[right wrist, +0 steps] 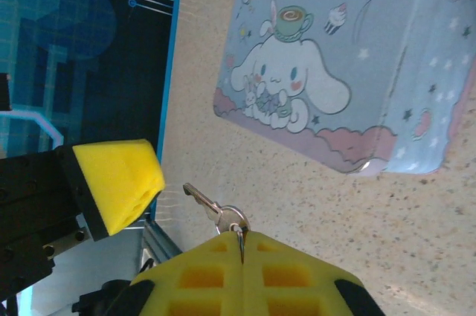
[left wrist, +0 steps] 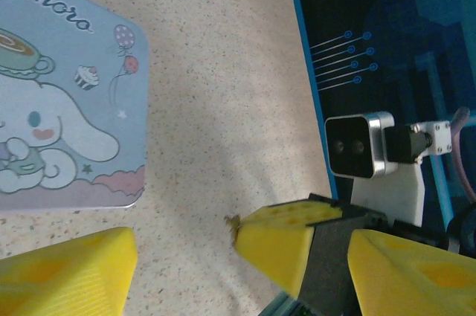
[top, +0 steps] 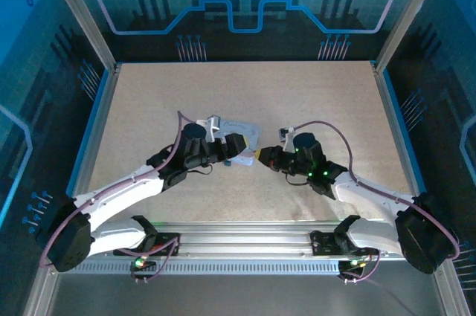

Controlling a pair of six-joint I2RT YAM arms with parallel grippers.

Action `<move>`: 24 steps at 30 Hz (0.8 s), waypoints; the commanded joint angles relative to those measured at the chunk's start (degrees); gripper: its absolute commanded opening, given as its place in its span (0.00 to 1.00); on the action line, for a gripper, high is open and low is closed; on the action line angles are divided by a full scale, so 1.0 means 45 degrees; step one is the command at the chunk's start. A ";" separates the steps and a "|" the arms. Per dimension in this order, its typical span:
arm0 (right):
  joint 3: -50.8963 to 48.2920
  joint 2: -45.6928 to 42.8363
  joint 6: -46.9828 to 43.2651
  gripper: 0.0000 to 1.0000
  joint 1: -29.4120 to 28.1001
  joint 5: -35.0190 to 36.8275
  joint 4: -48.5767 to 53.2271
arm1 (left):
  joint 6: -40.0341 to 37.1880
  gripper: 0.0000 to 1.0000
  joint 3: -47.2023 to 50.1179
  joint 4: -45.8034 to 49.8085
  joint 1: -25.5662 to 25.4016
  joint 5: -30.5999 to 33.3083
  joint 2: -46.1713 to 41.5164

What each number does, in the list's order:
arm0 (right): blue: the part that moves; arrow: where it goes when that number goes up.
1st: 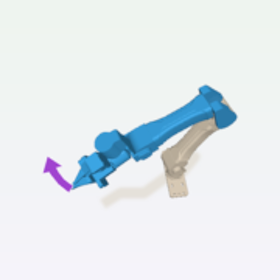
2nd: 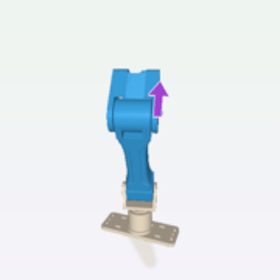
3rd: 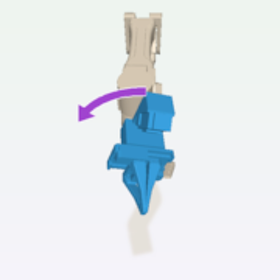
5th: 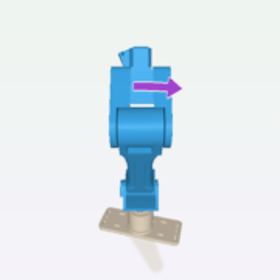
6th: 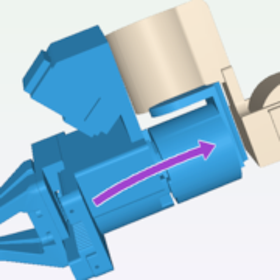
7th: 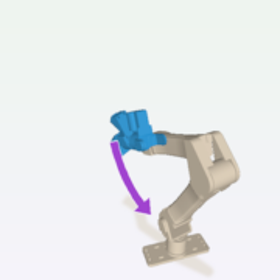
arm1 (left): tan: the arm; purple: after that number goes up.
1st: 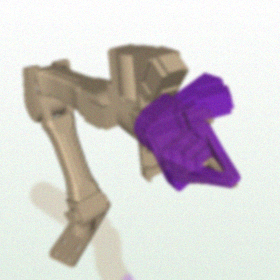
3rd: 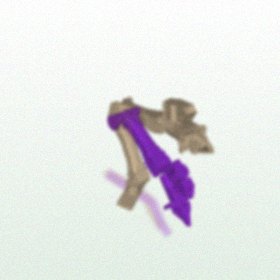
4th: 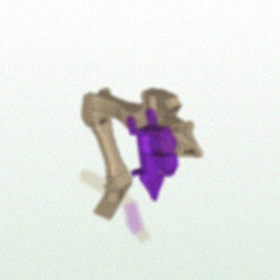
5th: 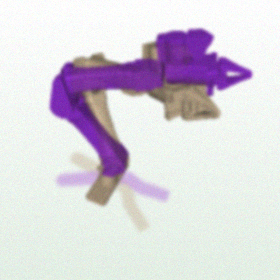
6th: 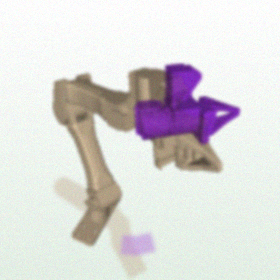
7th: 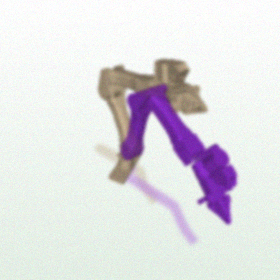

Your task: Unlock a padlock with a key

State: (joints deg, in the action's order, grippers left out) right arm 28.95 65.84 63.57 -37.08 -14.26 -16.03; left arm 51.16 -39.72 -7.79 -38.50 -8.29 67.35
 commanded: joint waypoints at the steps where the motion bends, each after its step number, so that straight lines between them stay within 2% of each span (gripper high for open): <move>1: 0.0238 -0.0220 0.0604 0.00 -0.0390 0.0587 -0.0559 | 0.0155 0.74 -0.0459 -0.0667 -0.0225 0.0298 0.0320; 9: 0.0575 -0.0035 0.0807 0.00 -0.0832 0.0689 -0.0654 | 0.0322 0.70 -0.0643 -0.0709 -0.0413 0.0468 0.0830; 13: 0.0722 0.0160 0.0834 0.00 -0.0972 0.0690 -0.0714 | 0.0381 0.65 -0.0664 -0.0765 -0.0447 0.0422 0.0968; 19: 0.0939 0.0426 0.0854 0.00 -0.1121 0.0670 -0.0812 | 0.0415 0.47 -0.0683 -0.0817 -0.0473 0.0413 0.1107; 24: 0.1001 0.0485 0.0854 0.00 -0.1193 0.0694 -0.0757 | 0.0390 0.27 -0.0664 -0.0751 -0.0459 0.0455 0.1128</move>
State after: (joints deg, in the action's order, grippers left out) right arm 31.75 67.55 66.92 -41.63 -11.99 -18.11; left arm 53.01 -40.80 -9.82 -40.21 -7.03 71.81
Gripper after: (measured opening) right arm 0.051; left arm 0.302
